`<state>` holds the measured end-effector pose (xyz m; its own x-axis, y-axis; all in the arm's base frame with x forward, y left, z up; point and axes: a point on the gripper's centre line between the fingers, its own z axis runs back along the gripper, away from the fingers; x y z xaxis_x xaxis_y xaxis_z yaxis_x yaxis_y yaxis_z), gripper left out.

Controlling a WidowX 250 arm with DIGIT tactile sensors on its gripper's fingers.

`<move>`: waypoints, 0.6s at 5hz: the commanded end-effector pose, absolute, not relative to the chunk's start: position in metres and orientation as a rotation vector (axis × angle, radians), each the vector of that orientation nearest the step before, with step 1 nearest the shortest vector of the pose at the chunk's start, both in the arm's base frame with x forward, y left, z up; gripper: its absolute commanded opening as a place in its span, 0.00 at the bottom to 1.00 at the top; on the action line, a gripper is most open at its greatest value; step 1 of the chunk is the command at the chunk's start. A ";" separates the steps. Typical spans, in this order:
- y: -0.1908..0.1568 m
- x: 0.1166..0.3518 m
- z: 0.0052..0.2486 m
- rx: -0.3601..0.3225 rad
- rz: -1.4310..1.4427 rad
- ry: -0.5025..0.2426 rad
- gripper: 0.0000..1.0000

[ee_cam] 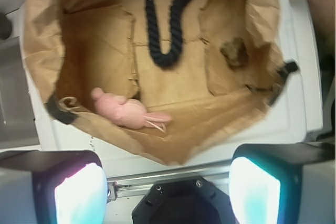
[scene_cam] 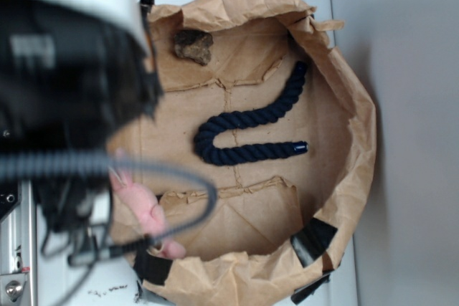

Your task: Grab the blue rope.

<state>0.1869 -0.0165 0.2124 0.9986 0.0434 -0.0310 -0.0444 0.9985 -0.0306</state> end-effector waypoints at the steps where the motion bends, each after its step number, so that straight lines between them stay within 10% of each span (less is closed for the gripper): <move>1: -0.035 0.190 0.195 -0.058 -0.053 0.072 1.00; 3: -0.036 0.195 0.199 -0.112 -0.069 0.074 1.00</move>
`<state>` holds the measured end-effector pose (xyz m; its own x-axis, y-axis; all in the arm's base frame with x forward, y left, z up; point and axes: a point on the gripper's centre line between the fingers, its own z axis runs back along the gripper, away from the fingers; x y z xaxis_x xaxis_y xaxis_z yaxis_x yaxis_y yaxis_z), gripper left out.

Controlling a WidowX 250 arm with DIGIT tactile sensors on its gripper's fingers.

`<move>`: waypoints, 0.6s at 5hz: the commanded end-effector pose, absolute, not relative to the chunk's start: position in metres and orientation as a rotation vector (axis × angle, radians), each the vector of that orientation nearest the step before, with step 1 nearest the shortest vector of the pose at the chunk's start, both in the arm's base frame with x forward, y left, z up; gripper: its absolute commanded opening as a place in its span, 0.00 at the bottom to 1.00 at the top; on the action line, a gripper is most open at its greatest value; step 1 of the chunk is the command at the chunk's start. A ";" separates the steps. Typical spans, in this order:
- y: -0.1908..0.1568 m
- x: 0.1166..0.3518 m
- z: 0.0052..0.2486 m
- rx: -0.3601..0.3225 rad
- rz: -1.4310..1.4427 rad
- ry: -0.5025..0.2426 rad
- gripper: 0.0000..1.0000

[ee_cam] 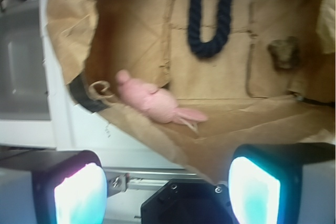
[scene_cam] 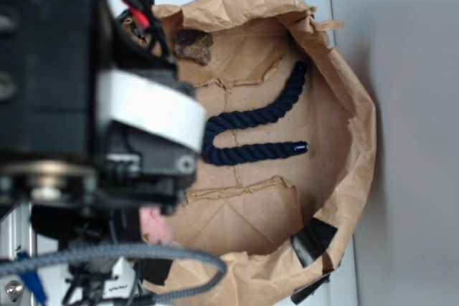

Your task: Grab the blue rope.

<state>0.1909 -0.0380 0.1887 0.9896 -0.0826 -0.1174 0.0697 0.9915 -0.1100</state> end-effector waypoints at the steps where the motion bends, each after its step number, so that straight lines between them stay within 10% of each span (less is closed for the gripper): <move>1: -0.036 0.195 0.199 -0.112 -0.069 0.074 1.00; 3: -0.025 0.214 0.185 -0.107 -0.093 0.049 1.00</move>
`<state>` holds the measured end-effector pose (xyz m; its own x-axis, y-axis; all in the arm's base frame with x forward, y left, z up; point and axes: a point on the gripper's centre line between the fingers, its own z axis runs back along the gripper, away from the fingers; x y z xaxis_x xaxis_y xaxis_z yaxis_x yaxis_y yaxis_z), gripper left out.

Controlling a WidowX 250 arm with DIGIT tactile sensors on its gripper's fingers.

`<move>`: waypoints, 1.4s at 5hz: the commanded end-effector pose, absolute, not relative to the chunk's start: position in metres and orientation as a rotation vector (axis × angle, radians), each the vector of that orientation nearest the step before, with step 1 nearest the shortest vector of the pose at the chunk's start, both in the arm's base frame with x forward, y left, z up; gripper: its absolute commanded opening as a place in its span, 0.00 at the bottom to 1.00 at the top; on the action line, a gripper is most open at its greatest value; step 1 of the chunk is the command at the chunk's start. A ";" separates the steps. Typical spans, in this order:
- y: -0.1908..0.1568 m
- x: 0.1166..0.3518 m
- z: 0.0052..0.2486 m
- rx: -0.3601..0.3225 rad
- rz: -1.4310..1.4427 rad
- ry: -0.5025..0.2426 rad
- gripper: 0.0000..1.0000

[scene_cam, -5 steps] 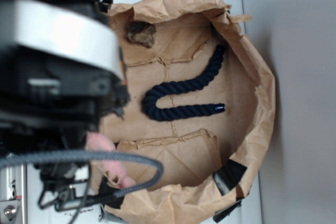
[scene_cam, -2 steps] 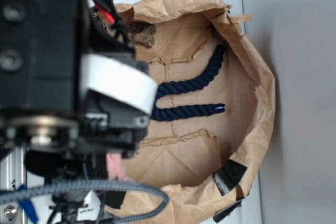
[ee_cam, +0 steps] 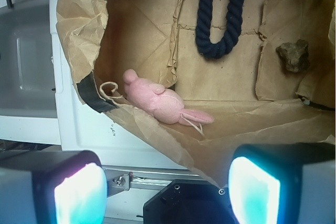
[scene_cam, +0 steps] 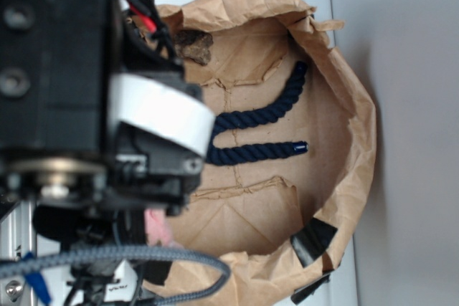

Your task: Grab the blue rope.

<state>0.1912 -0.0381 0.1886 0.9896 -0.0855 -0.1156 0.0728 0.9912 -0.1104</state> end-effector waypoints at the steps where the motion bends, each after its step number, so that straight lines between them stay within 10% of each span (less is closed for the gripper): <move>1: -0.020 0.242 0.172 -0.088 -0.077 0.062 1.00; 7: -0.046 0.298 0.153 -0.133 -0.303 -0.083 1.00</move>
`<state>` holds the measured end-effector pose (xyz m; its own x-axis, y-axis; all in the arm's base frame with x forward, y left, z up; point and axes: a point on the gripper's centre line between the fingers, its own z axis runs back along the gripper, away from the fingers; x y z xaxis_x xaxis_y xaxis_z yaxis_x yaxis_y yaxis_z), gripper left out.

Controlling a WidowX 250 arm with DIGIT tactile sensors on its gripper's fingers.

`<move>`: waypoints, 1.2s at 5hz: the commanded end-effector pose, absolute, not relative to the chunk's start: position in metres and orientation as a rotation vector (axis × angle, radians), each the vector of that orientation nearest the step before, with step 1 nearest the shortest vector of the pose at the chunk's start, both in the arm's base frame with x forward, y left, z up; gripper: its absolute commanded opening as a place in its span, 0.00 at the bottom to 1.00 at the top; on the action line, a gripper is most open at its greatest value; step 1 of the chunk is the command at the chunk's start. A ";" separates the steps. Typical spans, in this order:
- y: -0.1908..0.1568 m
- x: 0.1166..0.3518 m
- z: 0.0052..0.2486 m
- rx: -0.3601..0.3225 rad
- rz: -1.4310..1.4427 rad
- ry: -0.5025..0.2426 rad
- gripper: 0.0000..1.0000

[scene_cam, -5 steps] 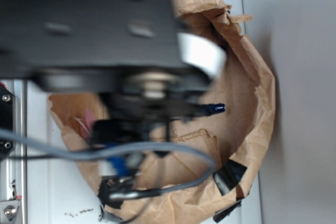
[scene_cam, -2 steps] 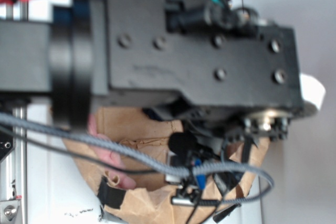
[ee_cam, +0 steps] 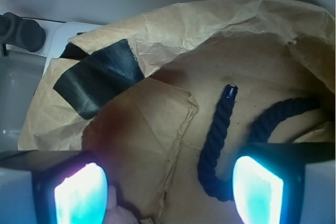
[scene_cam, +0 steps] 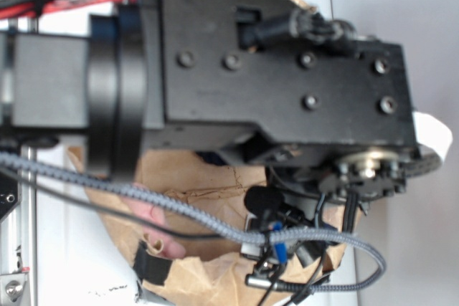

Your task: Grab the blue rope.

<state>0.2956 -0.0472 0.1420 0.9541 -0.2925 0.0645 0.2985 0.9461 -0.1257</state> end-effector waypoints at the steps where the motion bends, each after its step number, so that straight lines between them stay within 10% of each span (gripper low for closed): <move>1: -0.046 0.298 0.153 -0.133 -0.303 -0.083 1.00; 6: -0.028 0.333 0.074 -0.085 -0.299 -0.054 1.00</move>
<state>0.3233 -0.0269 0.0556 0.9577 -0.2878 0.0014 0.2867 0.9534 -0.0938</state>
